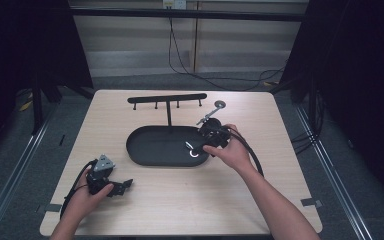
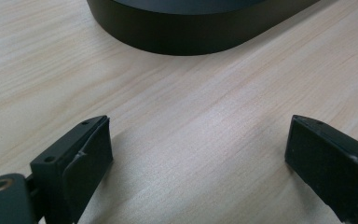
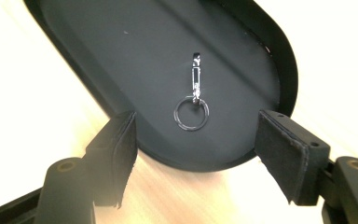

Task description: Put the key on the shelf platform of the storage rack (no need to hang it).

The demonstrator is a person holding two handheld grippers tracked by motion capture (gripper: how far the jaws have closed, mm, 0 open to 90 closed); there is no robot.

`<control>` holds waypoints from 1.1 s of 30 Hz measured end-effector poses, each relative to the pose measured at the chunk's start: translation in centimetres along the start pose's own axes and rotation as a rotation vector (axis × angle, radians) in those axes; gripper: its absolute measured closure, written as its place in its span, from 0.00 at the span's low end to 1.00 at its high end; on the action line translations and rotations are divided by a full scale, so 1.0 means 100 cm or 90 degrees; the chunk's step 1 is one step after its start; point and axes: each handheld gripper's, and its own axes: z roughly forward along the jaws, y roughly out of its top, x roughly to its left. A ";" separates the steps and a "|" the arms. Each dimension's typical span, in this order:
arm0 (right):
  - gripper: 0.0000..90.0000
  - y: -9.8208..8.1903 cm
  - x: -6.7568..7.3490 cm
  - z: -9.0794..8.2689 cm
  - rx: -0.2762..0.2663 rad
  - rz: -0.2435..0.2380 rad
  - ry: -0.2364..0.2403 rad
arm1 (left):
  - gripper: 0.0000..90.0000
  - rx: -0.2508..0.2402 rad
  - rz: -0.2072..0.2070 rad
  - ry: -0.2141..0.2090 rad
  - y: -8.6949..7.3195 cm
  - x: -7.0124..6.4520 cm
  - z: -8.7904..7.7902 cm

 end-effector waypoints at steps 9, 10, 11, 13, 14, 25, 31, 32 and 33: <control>0.33 -0.010 0.000 -0.013 0.003 -0.011 0.007 | 0.08 0.000 0.000 0.000 0.000 0.000 0.000; 0.33 -0.012 0.000 -0.014 0.006 -0.013 0.005 | 0.08 0.000 0.000 0.000 0.000 0.000 0.000; 0.33 -0.013 0.000 -0.015 0.008 -0.016 0.006 | 0.08 0.000 0.000 0.000 0.000 0.000 0.000; 0.33 -0.015 0.000 -0.017 0.008 -0.018 0.005 | 0.08 0.000 0.000 0.000 0.000 0.000 0.000; 0.33 -0.016 0.000 -0.018 0.007 -0.017 0.007 | 0.08 0.000 0.000 0.000 0.000 0.000 0.000; 0.33 -0.029 -0.006 -0.027 0.001 -0.013 0.012 | 0.08 0.000 0.000 0.000 0.000 0.000 0.000; 0.33 -0.037 -0.007 -0.031 0.005 -0.018 0.011 | 0.08 0.000 0.000 0.000 0.000 0.000 0.000; 0.33 -0.038 -0.007 -0.031 0.003 -0.019 0.012 | 0.08 0.000 0.000 0.000 0.000 0.000 0.000; 0.33 -0.039 -0.007 -0.032 0.002 -0.017 0.012 | 0.08 0.000 0.000 0.000 0.000 0.000 0.000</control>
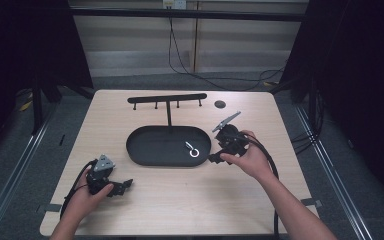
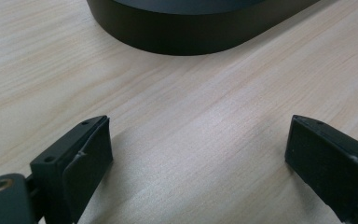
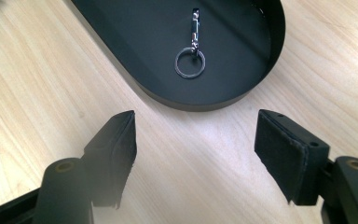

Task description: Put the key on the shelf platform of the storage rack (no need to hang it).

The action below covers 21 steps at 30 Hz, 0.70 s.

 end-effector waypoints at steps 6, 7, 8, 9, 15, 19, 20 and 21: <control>0.33 -0.007 -0.001 -0.005 -0.002 0.000 0.000 | 0.08 0.000 -0.001 0.000 0.000 0.000 0.000; 0.33 -0.009 -0.001 -0.005 -0.004 -0.001 -0.001 | 0.08 0.000 -0.001 0.000 0.000 0.000 0.000; 0.33 -0.010 0.000 -0.006 -0.002 -0.003 -0.001 | 0.08 0.000 0.000 0.000 0.000 0.000 0.000; 0.33 -0.011 0.000 -0.006 -0.001 -0.005 -0.003 | 0.08 0.000 0.000 0.000 0.000 0.000 0.000; 0.33 -0.020 0.001 -0.008 0.009 -0.014 -0.005 | 0.08 0.000 -0.001 0.000 0.000 0.000 0.000; 0.33 -0.029 0.000 -0.008 0.007 -0.009 0.001 | 0.08 0.000 -0.001 0.000 0.000 0.000 0.000; 0.33 -0.029 0.000 -0.008 0.007 -0.009 0.001 | 0.08 0.000 -0.001 0.000 0.000 0.000 0.000; 0.33 -0.031 0.000 -0.008 0.007 -0.006 0.000 | 0.08 0.000 0.000 0.000 0.000 0.000 0.000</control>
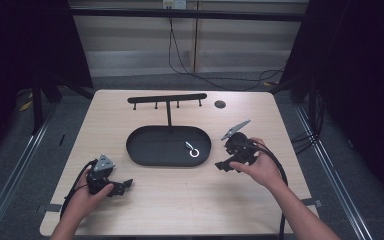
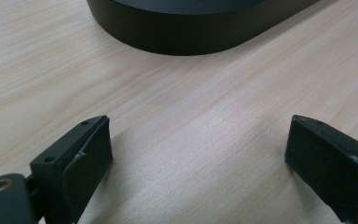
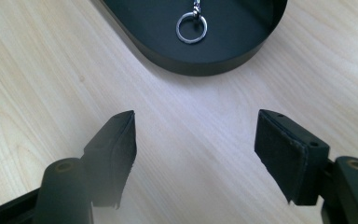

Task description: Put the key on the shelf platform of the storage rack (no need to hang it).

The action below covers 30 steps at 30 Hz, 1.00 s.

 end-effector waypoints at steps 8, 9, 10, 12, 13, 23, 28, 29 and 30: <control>0.33 -0.010 -0.001 -0.002 -0.001 0.006 0.001 | 0.08 0.000 0.000 0.000 0.000 0.000 0.000; 0.33 -0.011 -0.001 -0.002 0.001 0.003 0.001 | 0.08 0.000 0.000 0.000 0.000 0.000 0.000; 0.33 -0.013 -0.001 -0.003 0.001 0.005 0.001 | 0.08 0.000 0.000 0.000 0.000 0.000 0.000; 0.33 -0.014 -0.002 -0.003 0.001 0.005 0.001 | 0.08 0.000 0.000 0.000 0.000 0.000 0.000; 0.33 -0.015 -0.002 -0.003 -0.001 0.006 0.002 | 0.08 0.000 0.000 0.000 0.000 0.000 0.000; 0.33 -0.026 -0.001 -0.002 0.003 0.007 0.003 | 0.08 0.000 0.000 0.001 0.000 0.000 0.000; 0.33 -0.030 -0.001 -0.004 0.003 0.008 0.005 | 0.08 0.000 0.000 0.000 0.000 0.000 0.000; 0.33 -0.030 -0.001 -0.004 0.003 0.008 0.005 | 0.08 0.000 0.000 0.000 0.000 0.000 0.000; 0.33 -0.031 -0.001 -0.004 0.001 0.009 0.004 | 0.08 0.000 0.000 0.001 0.000 0.000 0.000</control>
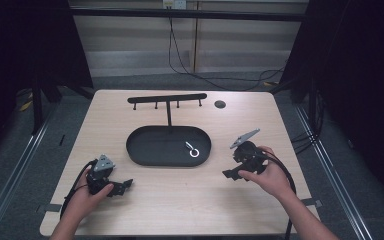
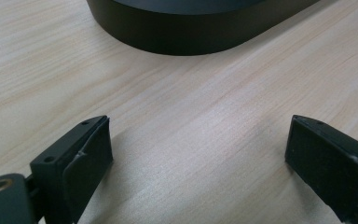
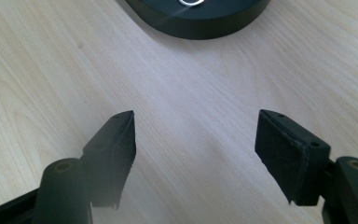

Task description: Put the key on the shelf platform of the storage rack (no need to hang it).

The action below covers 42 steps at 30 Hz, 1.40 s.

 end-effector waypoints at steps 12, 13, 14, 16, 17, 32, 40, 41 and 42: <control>0.32 -0.014 0.000 -0.004 -0.002 0.004 -0.004 | 0.08 -0.001 0.000 -0.001 0.000 0.000 0.000; 0.32 -0.016 -0.001 -0.003 -0.006 0.003 -0.004 | 0.08 0.000 0.000 0.000 0.000 0.000 0.000; 0.32 -0.017 -0.001 -0.004 -0.003 0.006 -0.001 | 0.08 0.000 0.000 -0.001 0.000 0.000 0.000; 0.33 -0.019 -0.001 -0.004 -0.005 0.010 -0.003 | 0.08 0.000 0.000 0.000 0.000 0.000 0.000; 0.33 -0.021 -0.002 -0.003 -0.007 0.012 0.000 | 0.08 0.000 0.000 -0.001 0.000 0.000 0.000; 0.32 -0.045 -0.007 -0.002 -0.003 0.031 -0.002 | 0.08 0.000 0.000 0.000 0.000 0.000 0.000; 0.32 -0.053 -0.009 0.000 -0.006 0.031 -0.008 | 0.08 0.000 0.000 0.000 0.000 0.000 0.000; 0.32 -0.053 -0.009 0.000 -0.006 0.031 -0.008 | 0.08 0.000 0.000 0.000 0.000 0.000 0.000; 0.32 -0.054 -0.009 0.000 -0.008 0.035 -0.009 | 0.08 0.000 0.000 -0.001 0.000 0.000 0.000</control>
